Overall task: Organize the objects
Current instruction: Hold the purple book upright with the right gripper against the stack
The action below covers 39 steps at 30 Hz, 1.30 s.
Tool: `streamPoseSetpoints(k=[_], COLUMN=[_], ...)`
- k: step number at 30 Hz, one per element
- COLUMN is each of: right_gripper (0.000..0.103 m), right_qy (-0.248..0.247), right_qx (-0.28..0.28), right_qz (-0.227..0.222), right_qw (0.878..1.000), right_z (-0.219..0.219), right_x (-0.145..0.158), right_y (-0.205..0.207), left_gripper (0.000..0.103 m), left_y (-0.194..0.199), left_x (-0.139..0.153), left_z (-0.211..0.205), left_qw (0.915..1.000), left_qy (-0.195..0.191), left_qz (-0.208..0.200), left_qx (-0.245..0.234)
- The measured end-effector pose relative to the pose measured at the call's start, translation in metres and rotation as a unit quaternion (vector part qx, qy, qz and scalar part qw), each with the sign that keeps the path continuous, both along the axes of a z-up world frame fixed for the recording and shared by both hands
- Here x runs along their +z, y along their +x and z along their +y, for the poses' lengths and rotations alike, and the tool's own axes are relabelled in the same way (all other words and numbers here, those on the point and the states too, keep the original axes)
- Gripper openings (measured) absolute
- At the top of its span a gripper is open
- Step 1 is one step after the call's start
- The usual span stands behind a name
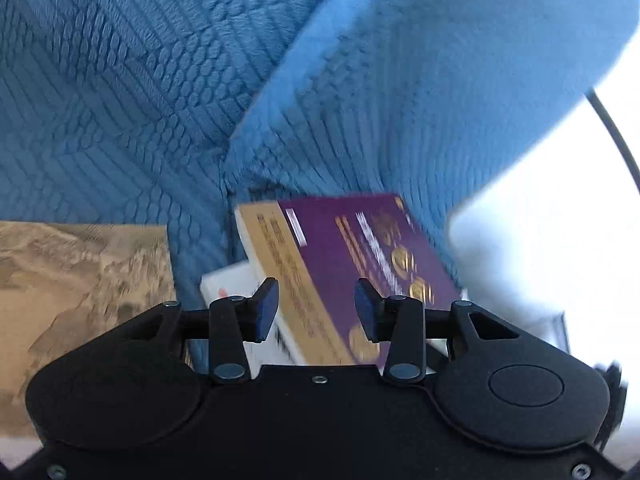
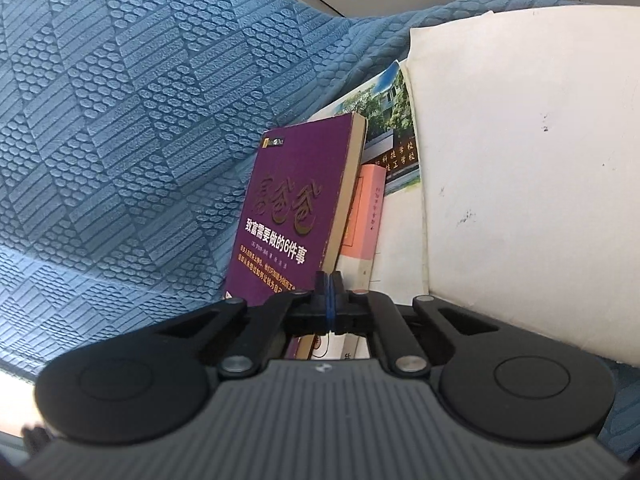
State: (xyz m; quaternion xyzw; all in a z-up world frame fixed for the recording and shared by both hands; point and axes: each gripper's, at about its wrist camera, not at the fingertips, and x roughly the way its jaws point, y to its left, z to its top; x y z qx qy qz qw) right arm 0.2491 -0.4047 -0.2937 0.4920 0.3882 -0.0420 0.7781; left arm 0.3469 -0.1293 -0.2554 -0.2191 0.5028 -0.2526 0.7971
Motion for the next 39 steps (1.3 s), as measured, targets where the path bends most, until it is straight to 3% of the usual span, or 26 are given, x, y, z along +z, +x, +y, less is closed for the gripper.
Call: streamPoseSetpoints(k=[6,10,20,31,33,35,39], right_gripper=[0.003,0.004,0.004,0.003,0.003,0.004,0.006], right_qy=[0.005,0.005,0.012,0.022,0.027,0.03,0.036], right_qx=[0.008,0.013,0.011,0.012,0.01,0.009,0.006], right_qz=[0.0,-0.001,0.004,0.005,0.006,0.006,0.004], right_qw=[1.0,1.0,1.0,1.0,1.0,0.999,0.999], right_z=[0.004,0.006,0.005,0.003,0.002,0.001,0.0], right_x=[0.0,0.0,0.0,0.0,-0.001,-0.001,0.002], right_y=[0.001,0.003,0.002,0.001,0.0,0.0,-0.002], left_gripper=[0.04,0.04,0.046,0.045,0.041,0.029,0.021], left_y=[0.038,0.048,0.046,0.048,0.055,0.056,0.054], left_x=[-0.019,-0.023,-0.028,-0.042,-0.046,-0.05,-0.048], left_z=[-0.002,-0.004,-0.007,-0.014,-0.005,0.001,0.011], left_qw=[0.9991,0.9988,0.9983,0.9969,0.9957,0.9942,0.99], left_qy=[-0.021,-0.027,0.021,-0.015,-0.026,-0.029,-0.064], left_qz=[0.036,0.037,0.044,0.049,0.057,0.067,0.076], left_qx=[0.013,0.018,0.033,0.059,0.068,0.08,0.101])
